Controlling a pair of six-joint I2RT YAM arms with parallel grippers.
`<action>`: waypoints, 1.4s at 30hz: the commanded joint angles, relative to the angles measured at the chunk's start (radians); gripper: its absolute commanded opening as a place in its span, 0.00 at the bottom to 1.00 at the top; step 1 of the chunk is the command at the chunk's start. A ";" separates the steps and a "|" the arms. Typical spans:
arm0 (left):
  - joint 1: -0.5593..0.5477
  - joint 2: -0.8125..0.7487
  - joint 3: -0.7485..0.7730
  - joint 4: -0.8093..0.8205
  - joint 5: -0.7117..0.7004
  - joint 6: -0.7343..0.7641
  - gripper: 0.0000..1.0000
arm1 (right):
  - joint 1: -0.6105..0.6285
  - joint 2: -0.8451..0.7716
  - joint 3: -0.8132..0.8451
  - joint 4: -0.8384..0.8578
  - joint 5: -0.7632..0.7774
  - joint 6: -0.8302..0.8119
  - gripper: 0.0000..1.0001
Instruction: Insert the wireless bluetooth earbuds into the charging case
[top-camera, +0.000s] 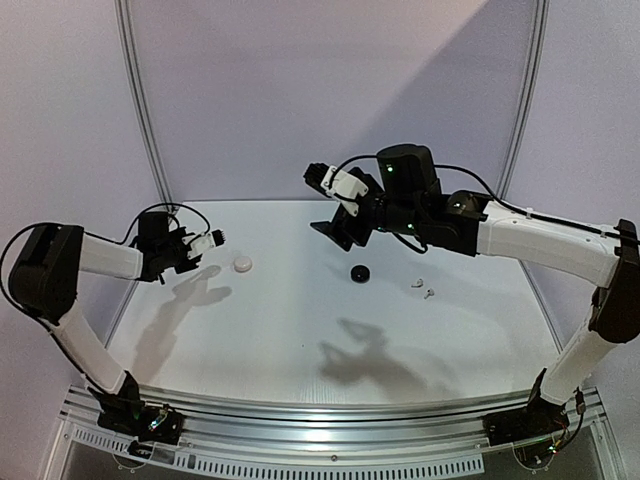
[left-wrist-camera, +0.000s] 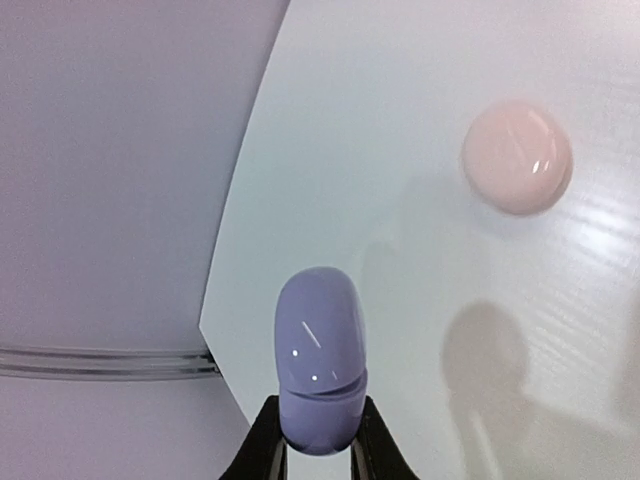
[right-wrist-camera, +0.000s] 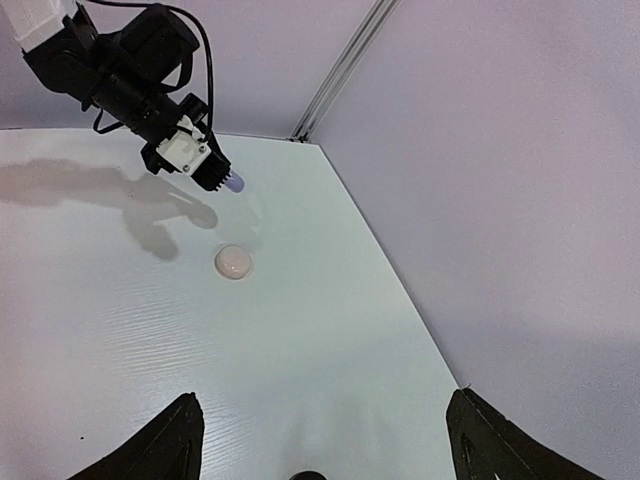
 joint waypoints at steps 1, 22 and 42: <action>0.053 0.123 -0.018 0.084 -0.134 0.179 0.00 | -0.006 -0.007 0.004 0.027 0.019 0.019 0.86; 0.098 0.232 0.023 -0.072 -0.111 0.253 0.48 | -0.006 0.019 0.067 -0.012 0.025 -0.010 0.86; 0.096 0.174 0.489 -0.876 0.229 -0.178 0.64 | -0.012 0.041 0.093 -0.020 0.023 -0.003 0.87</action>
